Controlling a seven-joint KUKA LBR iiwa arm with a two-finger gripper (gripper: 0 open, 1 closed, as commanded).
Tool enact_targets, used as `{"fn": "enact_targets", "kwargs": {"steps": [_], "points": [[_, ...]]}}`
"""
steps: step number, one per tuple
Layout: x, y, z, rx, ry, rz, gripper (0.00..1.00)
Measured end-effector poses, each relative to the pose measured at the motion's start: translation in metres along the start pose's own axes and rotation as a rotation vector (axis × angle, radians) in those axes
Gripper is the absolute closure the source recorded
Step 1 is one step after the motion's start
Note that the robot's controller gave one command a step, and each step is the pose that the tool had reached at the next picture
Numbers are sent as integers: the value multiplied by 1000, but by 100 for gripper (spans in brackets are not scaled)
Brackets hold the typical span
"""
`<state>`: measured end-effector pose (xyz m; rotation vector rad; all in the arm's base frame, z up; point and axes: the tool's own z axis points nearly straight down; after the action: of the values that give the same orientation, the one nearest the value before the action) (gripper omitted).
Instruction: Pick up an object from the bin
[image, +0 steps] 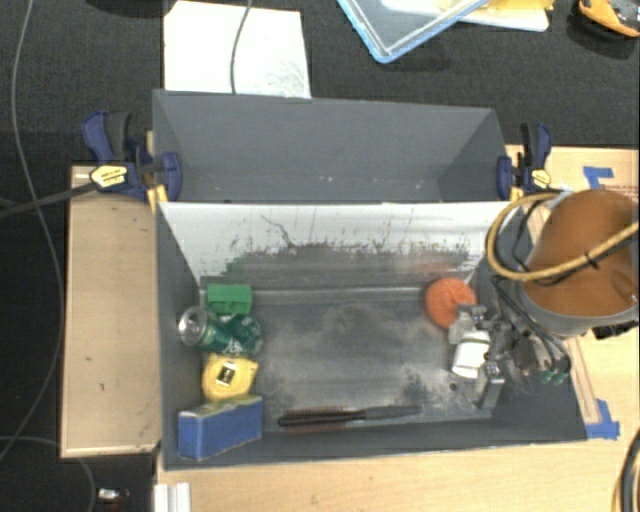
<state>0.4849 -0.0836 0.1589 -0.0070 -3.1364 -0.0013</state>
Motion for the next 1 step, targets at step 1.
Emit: {"fn": "enact_targets", "kwargs": {"steps": [1], "points": [[-2, 0, -3, 1, -7, -4, 0]]}}
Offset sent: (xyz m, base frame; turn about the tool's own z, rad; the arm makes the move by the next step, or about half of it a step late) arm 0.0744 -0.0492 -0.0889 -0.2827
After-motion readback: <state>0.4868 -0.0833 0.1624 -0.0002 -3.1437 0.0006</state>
